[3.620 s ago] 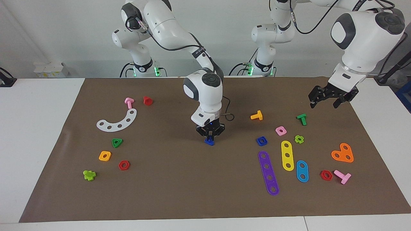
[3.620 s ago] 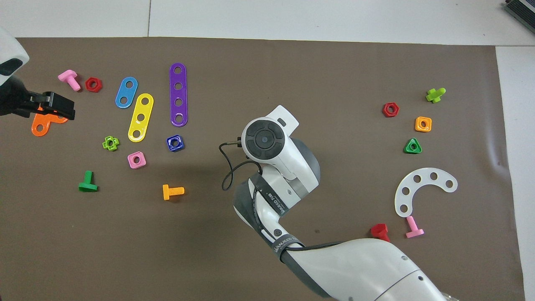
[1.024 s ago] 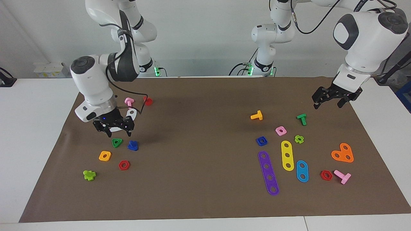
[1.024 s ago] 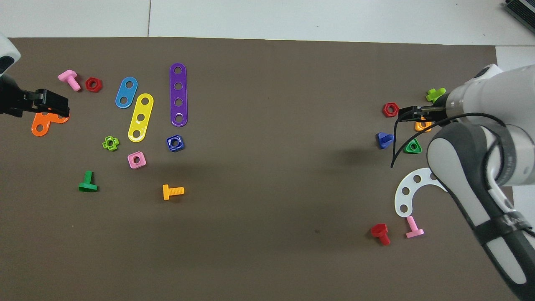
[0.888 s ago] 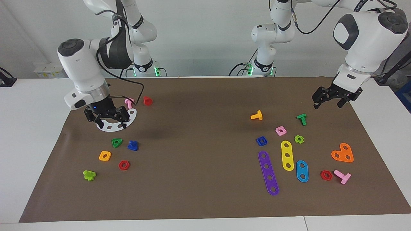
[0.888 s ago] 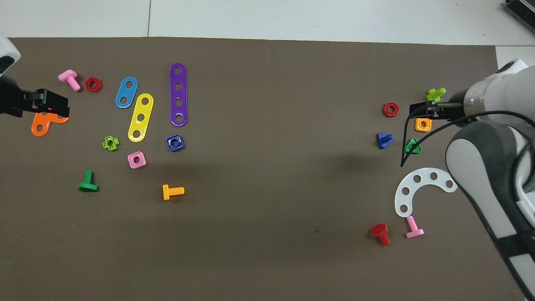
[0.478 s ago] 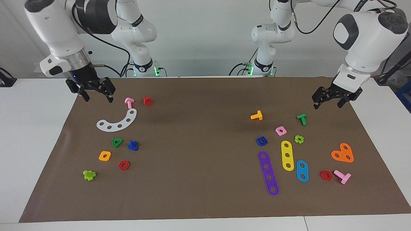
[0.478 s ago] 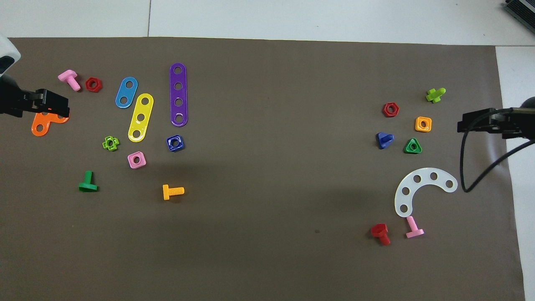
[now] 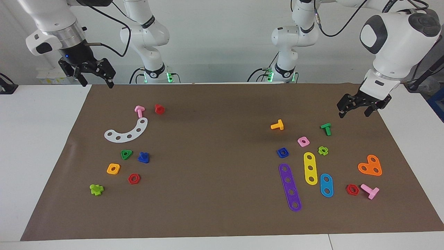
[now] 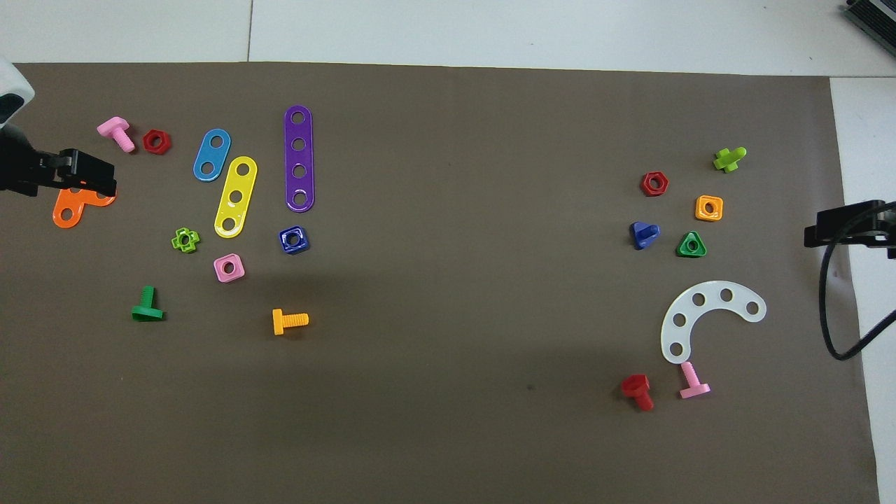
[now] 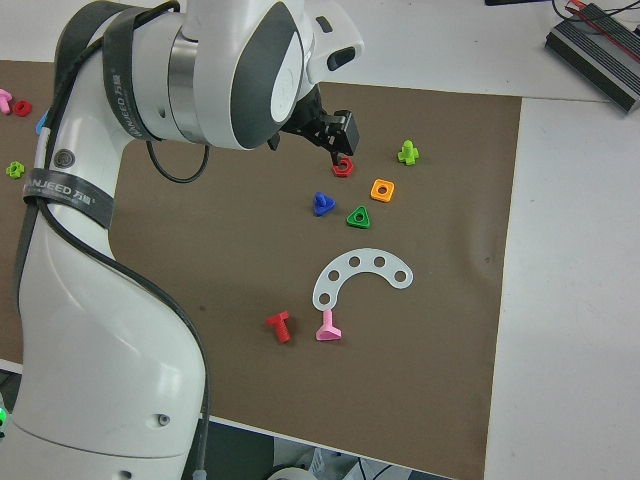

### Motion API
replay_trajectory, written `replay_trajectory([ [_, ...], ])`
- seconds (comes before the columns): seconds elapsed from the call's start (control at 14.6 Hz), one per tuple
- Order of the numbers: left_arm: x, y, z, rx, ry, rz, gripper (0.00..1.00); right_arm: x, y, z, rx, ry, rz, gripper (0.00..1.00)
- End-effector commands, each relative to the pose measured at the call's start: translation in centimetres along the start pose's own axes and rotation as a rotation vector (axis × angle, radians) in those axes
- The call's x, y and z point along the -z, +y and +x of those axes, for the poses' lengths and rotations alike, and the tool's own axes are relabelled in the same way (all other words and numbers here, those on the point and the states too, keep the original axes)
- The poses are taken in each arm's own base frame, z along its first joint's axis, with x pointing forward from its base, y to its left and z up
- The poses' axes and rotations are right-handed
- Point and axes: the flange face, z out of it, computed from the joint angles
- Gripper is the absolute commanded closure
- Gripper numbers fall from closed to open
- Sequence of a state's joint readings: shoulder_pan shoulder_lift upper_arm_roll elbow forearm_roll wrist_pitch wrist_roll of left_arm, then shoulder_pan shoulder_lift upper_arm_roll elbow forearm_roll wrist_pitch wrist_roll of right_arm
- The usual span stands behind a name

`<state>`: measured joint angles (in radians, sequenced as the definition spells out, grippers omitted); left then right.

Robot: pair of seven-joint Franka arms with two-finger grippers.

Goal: Unscrew and place screws in storage area

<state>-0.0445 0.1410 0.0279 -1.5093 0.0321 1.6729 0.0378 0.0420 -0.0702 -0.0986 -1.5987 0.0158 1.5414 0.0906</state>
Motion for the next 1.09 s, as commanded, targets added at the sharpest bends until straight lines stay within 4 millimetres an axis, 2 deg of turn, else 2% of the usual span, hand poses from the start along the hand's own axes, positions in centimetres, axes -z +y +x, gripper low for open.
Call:
replay_trajectory([
  [0.0, 0.3, -0.2, -0.9, 0.013, 0.009, 0.016, 0.00, -0.5, -0.2, -0.2, 0.031, 0.004, -0.056, 0.00],
  [0.07, 0.3, -0.2, -0.9, 0.013, 0.009, 0.016, 0.00, -0.5, -1.5, -0.6, 0.053, -0.009, -0.058, 0.00],
  [1.02, 0.4, -0.2, -1.0, 0.013, 0.012, 0.016, 0.00, -0.3, -1.2, -0.9, 0.041, -0.034, -0.039, 0.00],
])
